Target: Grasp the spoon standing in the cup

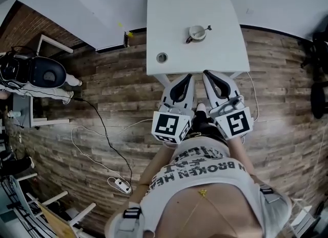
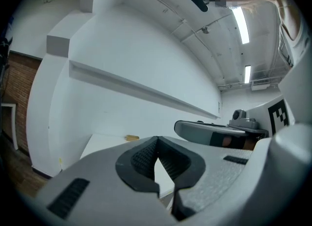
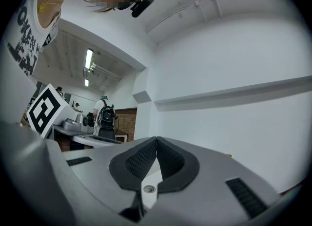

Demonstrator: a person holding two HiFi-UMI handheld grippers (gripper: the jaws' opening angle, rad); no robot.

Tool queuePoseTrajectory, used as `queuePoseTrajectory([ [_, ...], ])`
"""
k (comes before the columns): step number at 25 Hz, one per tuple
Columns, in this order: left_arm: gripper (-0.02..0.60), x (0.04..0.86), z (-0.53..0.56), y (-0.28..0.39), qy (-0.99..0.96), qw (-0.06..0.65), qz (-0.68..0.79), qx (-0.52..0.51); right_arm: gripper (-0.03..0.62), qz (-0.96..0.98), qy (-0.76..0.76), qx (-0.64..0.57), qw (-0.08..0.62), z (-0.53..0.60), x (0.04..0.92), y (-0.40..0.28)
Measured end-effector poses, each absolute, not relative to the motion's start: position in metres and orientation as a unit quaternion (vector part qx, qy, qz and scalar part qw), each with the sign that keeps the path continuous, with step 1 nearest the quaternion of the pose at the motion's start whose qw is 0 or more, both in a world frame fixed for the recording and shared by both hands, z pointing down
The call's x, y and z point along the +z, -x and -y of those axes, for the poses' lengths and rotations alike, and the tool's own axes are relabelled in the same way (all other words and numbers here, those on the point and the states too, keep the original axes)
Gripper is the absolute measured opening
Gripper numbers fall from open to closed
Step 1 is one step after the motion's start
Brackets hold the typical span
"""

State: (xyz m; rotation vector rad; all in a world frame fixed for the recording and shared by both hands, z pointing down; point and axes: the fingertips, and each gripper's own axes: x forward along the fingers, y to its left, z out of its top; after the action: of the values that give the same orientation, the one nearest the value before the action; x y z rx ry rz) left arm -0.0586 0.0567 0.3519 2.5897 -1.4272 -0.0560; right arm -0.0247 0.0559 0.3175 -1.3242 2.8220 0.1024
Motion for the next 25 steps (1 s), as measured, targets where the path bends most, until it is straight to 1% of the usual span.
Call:
queuePoseTrajectory([
  [12, -0.002, 0.352, 0.022, 0.009, -0.852, 0.091, 0.516, -0.018, 0.008, -0.922, 0.386, 0.037, 0.012, 0.032, 0.316, -0.024],
  [19, -0.002, 0.364, 0.050, 0.002, -0.845, 0.100, 0.525, -0.007, 0.008, -0.925, 0.380, 0.020, 0.007, 0.063, 0.328, -0.034],
  [25, -0.002, 0.361, 0.066, 0.000, -0.853, 0.090, 0.515, -0.001, 0.008, -0.922, 0.386, 0.021, 0.007, 0.073, 0.327, -0.033],
])
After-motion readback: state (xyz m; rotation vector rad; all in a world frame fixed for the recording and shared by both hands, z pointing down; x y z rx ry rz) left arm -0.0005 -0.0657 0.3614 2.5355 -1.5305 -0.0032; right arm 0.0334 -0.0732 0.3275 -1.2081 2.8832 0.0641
